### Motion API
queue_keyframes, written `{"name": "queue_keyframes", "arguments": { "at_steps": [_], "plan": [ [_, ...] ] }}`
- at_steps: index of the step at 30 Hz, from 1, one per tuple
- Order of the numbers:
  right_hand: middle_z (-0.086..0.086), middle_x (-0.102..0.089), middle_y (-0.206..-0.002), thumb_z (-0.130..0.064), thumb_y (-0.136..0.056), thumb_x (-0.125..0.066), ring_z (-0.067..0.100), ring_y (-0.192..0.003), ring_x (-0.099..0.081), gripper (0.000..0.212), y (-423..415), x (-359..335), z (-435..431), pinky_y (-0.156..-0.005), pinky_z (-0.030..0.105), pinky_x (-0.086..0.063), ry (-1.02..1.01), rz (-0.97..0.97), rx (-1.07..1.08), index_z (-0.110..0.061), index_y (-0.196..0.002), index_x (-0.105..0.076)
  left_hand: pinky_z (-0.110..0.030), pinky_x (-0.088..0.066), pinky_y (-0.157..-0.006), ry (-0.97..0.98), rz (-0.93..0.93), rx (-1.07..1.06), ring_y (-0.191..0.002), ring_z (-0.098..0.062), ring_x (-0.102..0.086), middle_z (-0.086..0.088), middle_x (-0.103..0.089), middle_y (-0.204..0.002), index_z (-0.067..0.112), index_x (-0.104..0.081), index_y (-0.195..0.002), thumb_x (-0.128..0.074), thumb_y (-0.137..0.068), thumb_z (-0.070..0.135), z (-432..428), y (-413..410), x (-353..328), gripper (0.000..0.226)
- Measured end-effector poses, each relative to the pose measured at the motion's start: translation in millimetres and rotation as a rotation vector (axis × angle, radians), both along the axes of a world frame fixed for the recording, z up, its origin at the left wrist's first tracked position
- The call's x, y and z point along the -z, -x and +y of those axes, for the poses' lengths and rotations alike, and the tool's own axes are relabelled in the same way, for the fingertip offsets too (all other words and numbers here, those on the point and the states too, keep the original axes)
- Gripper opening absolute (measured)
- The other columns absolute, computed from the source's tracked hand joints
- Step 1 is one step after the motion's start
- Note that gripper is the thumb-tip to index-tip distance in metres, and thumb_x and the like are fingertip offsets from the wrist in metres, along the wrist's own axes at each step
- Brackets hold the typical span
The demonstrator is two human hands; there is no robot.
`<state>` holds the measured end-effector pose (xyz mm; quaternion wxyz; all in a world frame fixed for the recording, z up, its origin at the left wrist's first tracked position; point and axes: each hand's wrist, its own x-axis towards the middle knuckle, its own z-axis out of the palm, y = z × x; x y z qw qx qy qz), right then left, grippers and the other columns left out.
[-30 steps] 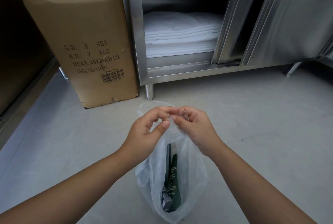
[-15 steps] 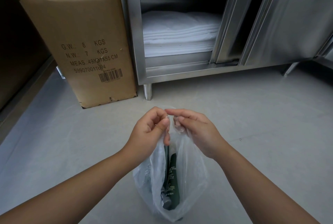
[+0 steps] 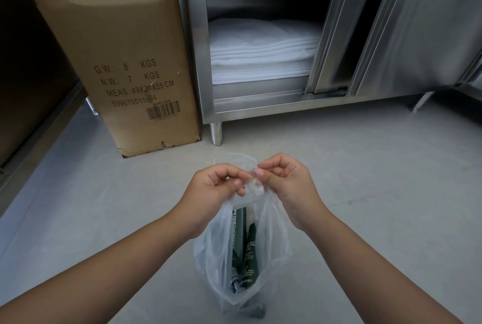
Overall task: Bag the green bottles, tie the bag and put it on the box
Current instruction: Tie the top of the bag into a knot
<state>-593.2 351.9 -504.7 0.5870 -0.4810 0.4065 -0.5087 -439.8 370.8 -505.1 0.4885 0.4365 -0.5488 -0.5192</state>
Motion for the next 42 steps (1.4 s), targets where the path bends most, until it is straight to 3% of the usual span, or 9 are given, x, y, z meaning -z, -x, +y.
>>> {"name": "queue_keyframes", "arguments": {
  "at_steps": [3,11,16,21,29,32,37,42],
  "plan": [
    [-0.003,-0.067,-0.059,0.006,-0.075,-0.065,0.005,-0.056,-0.061,0.012,-6,-1,3,-0.055,0.014,-0.048,0.008,0.003,0.016,-0.005,-0.072,-0.062,-0.019,-0.050,-0.063,-0.019,0.069,0.034,-0.055,-0.010,-0.059,0.002,-0.063,-0.056,0.005,-0.060,-0.081,-0.059,-0.077,-0.007,3,1,-2,0.012],
    [-0.002,-0.063,-0.062,0.005,-0.075,-0.066,0.003,-0.055,-0.058,0.013,-18,-1,8,-0.056,0.014,-0.049,-0.004,-0.040,0.117,-0.007,-0.072,-0.061,-0.020,-0.049,-0.062,-0.068,0.083,0.091,-0.052,-0.012,-0.060,-0.001,-0.063,-0.054,0.007,-0.052,-0.093,-0.059,-0.078,-0.004,6,-4,-5,0.020],
    [0.002,-0.064,-0.064,-0.001,-0.072,-0.070,0.008,-0.058,-0.061,0.008,-21,0,11,-0.059,0.018,-0.053,-0.009,-0.017,0.042,-0.004,-0.072,-0.062,-0.020,-0.049,-0.065,-0.078,0.102,0.073,-0.053,-0.011,-0.059,-0.001,-0.061,-0.052,0.008,-0.049,-0.103,-0.058,-0.080,-0.003,6,-3,-2,0.027],
    [0.003,-0.070,-0.070,-0.002,-0.076,-0.065,0.010,-0.068,-0.065,0.004,-15,0,8,-0.067,0.019,-0.052,0.061,0.051,-0.039,0.000,-0.077,-0.069,-0.020,-0.050,-0.063,-0.087,0.118,0.020,-0.054,-0.009,-0.060,0.000,-0.063,-0.053,0.010,-0.055,-0.094,-0.056,-0.083,-0.001,6,-3,-1,0.016],
    [0.000,-0.072,-0.082,0.012,-0.071,-0.064,0.012,-0.081,-0.069,0.029,-7,-4,11,-0.073,0.019,-0.054,0.142,0.073,-0.208,0.004,-0.098,-0.066,-0.020,-0.051,-0.060,-0.066,0.160,-0.034,-0.053,-0.011,-0.061,-0.001,-0.064,-0.054,0.008,-0.053,-0.083,-0.056,-0.082,-0.003,4,-6,1,0.012],
    [-0.002,-0.072,-0.081,0.014,-0.069,-0.066,0.013,-0.081,-0.069,0.030,-9,-4,11,-0.076,0.022,-0.056,0.158,0.086,-0.198,0.001,-0.096,-0.067,-0.020,-0.051,-0.060,-0.066,0.152,-0.046,-0.054,-0.011,-0.062,-0.002,-0.065,-0.054,0.007,-0.054,-0.081,-0.056,-0.082,-0.003,4,-7,1,0.011],
    [-0.004,-0.073,-0.078,0.011,-0.071,-0.066,0.013,-0.081,-0.070,0.014,-13,1,11,-0.074,0.020,-0.055,0.155,0.115,-0.138,0.002,-0.082,-0.069,-0.020,-0.051,-0.060,-0.070,0.118,-0.069,-0.052,-0.011,-0.062,-0.004,-0.066,-0.053,0.006,-0.054,-0.077,-0.057,-0.081,-0.002,4,-8,1,0.009],
    [-0.008,-0.072,-0.072,0.006,-0.074,-0.066,0.010,-0.081,-0.069,0.018,-16,3,10,-0.077,0.022,-0.055,0.193,0.243,-0.083,-0.012,-0.070,-0.067,-0.023,-0.053,-0.066,-0.082,0.072,-0.084,-0.054,-0.011,-0.063,-0.004,-0.066,-0.051,0.005,-0.056,-0.076,-0.059,-0.081,0.002,3,-9,3,0.006]
  ]
}}
